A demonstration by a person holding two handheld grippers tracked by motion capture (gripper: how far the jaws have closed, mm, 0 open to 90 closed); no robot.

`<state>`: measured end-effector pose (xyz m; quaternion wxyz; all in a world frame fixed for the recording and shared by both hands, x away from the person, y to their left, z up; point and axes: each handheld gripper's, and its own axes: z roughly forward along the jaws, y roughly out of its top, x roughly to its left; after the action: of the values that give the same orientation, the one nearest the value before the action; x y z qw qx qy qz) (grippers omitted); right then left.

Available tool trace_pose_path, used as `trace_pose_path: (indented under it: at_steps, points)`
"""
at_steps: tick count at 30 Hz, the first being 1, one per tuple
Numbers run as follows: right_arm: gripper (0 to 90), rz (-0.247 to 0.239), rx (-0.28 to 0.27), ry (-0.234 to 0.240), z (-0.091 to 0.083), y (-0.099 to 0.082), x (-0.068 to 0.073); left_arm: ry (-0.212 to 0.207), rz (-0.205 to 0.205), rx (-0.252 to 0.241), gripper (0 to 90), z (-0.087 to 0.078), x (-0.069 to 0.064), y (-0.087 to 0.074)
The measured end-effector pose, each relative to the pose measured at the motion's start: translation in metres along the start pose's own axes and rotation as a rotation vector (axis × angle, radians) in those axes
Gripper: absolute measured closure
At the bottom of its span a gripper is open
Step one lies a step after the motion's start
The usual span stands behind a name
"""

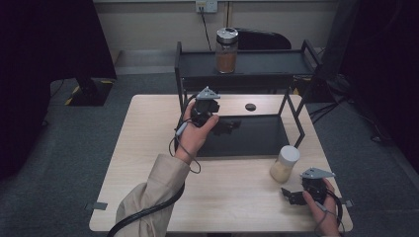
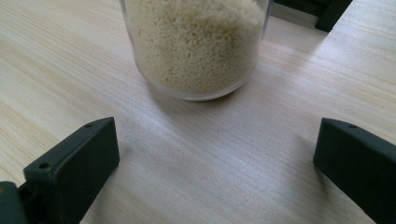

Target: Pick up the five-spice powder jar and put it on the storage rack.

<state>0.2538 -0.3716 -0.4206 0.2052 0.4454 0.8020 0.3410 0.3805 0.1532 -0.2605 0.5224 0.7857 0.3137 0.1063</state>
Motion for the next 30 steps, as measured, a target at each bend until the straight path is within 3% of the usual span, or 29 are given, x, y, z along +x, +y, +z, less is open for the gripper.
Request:
trace_pose_path:
  at_steps: [16, 30]
  points:
    - [0.0, 0.0, 0.001, 0.0, 0.0, 0.0, 0.0, -0.014, 0.039, 0.039, 2.3, 0.006, -0.003, -0.032]
    - [0.0, 0.0, 0.001, 0.0, 0.0, 0.0, 0.0, -0.048, -0.006, 0.056, 2.3, 0.017, 0.002, -0.075]
